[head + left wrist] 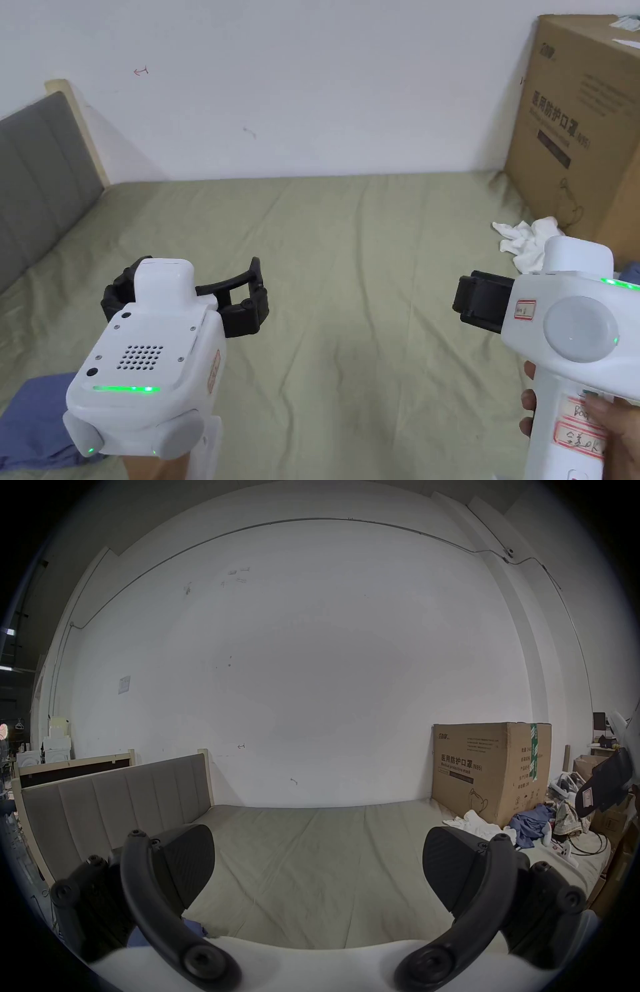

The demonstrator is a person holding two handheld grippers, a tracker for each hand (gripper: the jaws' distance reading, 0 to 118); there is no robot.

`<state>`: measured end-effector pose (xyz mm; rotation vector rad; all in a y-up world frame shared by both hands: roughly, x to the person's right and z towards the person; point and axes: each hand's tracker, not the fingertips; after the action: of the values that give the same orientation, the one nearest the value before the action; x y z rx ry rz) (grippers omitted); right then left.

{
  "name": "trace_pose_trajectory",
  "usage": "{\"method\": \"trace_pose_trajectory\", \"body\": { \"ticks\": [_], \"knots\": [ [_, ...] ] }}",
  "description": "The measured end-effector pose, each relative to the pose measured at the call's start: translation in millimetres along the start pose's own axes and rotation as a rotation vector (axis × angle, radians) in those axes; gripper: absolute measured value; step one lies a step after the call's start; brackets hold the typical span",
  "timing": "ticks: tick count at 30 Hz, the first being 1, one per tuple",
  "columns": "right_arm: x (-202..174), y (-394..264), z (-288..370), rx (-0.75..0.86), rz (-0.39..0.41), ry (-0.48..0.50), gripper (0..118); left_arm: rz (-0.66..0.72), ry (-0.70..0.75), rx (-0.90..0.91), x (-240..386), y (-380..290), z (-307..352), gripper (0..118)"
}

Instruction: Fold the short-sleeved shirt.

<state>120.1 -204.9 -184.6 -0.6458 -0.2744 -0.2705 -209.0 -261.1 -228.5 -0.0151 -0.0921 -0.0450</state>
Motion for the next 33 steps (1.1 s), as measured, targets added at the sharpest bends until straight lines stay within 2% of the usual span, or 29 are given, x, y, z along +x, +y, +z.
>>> {"method": "trace_pose_trajectory", "body": {
  "ticks": [6,9,12,15,17,23,33],
  "knots": [
    [2,-4,1,0.005,0.013,0.025,118,0.004,0.002,0.000,-1,0,1,118],
    [0,-3,1,0.015,0.027,-0.003,118,0.004,0.001,0.001,-1,1,2,118],
    [4,-4,-1,0.054,0.037,0.051,118,0.002,0.000,0.005,-1,1,2,118],
    [8,-5,-2,0.164,0.061,0.066,118,-0.001,-0.002,0.006,-1,2,3,118],
    [10,-10,-2,0.286,0.117,0.080,118,-0.002,0.000,0.008,-1,2,3,118],
    [4,-26,-5,0.546,0.239,-0.038,118,0.000,0.003,0.016,1,2,4,118],
    [8,-37,-4,0.650,0.241,0.006,118,-0.009,-0.001,0.032,2,3,6,118]
  ]
}}
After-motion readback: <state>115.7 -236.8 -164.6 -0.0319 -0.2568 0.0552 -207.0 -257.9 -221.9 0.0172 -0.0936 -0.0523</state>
